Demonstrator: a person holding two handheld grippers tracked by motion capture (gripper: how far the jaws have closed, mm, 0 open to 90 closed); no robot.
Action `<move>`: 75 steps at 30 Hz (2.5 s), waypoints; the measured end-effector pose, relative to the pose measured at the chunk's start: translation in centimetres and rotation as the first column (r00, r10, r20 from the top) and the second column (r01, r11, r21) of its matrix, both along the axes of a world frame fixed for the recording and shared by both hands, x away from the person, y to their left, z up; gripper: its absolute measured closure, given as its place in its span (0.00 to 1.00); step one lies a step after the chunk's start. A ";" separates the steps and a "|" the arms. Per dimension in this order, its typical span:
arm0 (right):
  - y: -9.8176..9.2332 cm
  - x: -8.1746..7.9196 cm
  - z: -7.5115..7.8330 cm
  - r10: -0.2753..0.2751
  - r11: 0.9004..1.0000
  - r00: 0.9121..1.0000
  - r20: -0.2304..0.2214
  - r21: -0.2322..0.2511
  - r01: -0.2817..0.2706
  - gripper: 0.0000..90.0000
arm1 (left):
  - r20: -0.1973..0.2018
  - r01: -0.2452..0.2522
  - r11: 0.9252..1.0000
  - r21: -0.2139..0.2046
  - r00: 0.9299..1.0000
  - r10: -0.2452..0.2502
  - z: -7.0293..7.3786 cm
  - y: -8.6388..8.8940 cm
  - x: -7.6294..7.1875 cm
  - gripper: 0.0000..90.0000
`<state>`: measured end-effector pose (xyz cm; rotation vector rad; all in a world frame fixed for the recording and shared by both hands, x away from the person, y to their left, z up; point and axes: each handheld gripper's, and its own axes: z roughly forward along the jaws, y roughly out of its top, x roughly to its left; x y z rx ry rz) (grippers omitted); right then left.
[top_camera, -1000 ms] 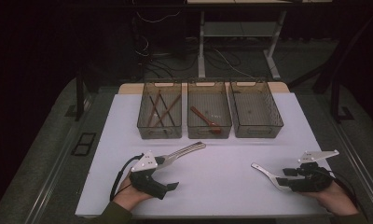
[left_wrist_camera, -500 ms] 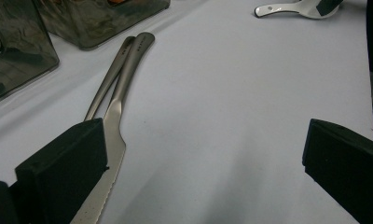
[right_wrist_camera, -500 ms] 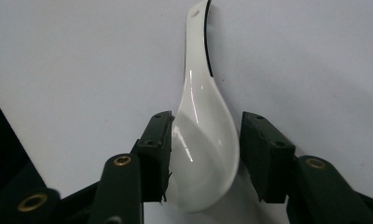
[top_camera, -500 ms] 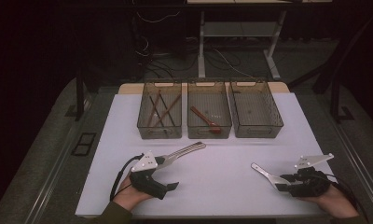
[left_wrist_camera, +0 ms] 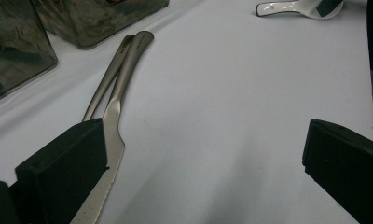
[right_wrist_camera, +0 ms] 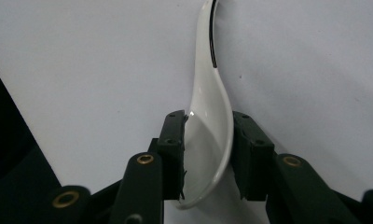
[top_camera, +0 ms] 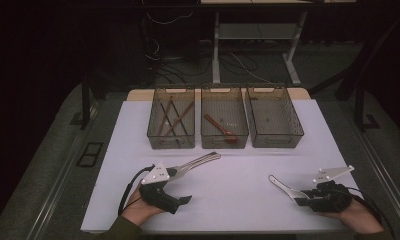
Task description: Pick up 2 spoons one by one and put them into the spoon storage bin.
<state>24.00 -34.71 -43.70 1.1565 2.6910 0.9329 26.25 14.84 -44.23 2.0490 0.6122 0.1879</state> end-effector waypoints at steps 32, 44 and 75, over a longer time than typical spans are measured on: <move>0.3 0.9 1.5 -0.047 0.999 0.997 0.058 0.017 0.046 0.89 | -0.001 0.006 1.000 0.006 1.000 -0.006 -0.1 -0.2 0.0 0.00; 3.4 4.7 4.4 -0.023 0.998 0.989 0.149 0.055 0.015 0.89 | -0.002 0.002 1.000 0.000 1.000 -0.002 -0.1 -0.1 0.0 0.00; 14.8 17.1 7.8 -0.025 1.000 0.966 0.259 0.018 0.021 0.89 | -0.005 0.008 1.000 -0.009 1.000 -0.008 -0.1 -0.1 0.0 0.00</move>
